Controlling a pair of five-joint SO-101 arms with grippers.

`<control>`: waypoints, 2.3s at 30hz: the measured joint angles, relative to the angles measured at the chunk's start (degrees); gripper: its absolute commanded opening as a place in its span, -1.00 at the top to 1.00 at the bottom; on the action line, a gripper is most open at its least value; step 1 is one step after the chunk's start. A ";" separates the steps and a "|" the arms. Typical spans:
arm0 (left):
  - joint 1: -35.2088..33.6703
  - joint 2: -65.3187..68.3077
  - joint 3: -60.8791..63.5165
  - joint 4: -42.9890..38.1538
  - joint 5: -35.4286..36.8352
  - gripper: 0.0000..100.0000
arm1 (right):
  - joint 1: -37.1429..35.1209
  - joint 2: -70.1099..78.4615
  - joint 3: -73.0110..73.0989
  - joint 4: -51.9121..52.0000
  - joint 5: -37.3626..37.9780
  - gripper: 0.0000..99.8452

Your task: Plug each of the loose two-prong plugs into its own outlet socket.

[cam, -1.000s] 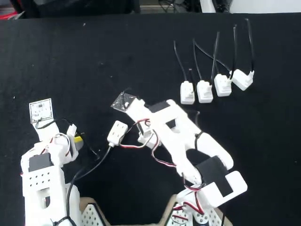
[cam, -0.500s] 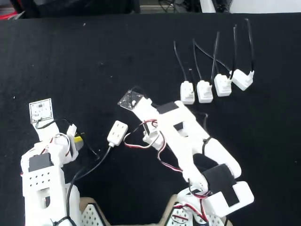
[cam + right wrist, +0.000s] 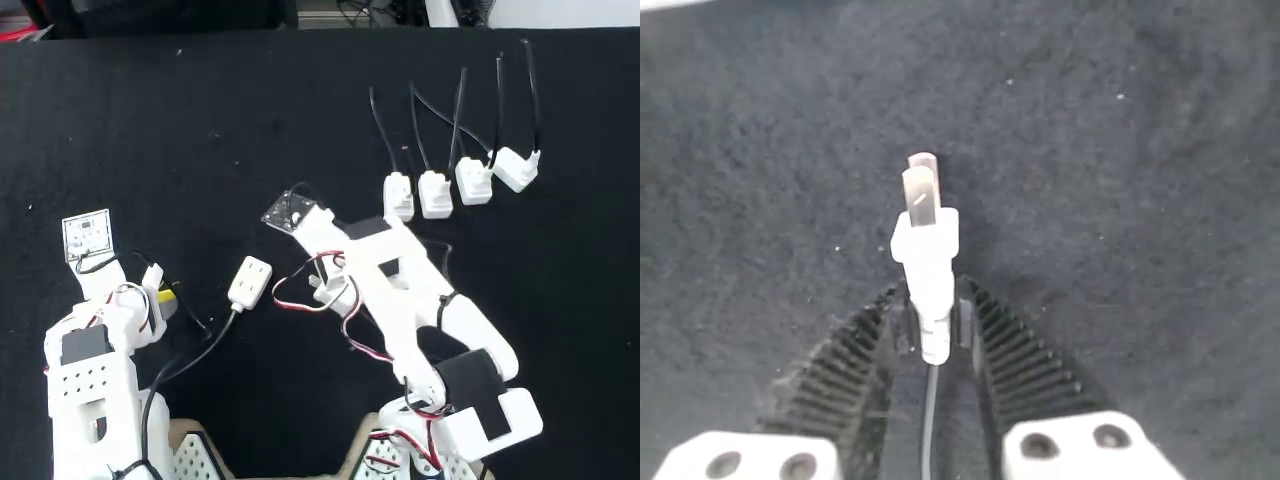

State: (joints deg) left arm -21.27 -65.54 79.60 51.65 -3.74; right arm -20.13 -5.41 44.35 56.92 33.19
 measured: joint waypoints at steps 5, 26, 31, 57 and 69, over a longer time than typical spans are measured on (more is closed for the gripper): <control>0.00 0.00 0.00 0.00 0.00 0.42 | -0.35 -0.09 1.41 -2.73 0.00 0.88; 0.00 0.00 0.00 0.00 0.00 0.42 | -7.82 -15.47 2.90 -3.96 -9.93 0.98; 0.00 0.00 -0.62 0.00 1.32 0.42 | -14.77 -18.81 9.76 -12.92 -14.42 0.98; 20.84 0.00 -2.73 -12.75 16.70 0.42 | -21.54 -18.37 24.88 -50.02 -35.52 0.98; 20.84 -0.53 -1.14 -12.84 16.88 0.42 | -21.63 -28.40 31.47 -50.02 -35.60 0.98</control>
State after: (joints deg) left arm -0.44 -66.07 78.46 38.81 13.14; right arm -41.76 -33.80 75.82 6.90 -2.42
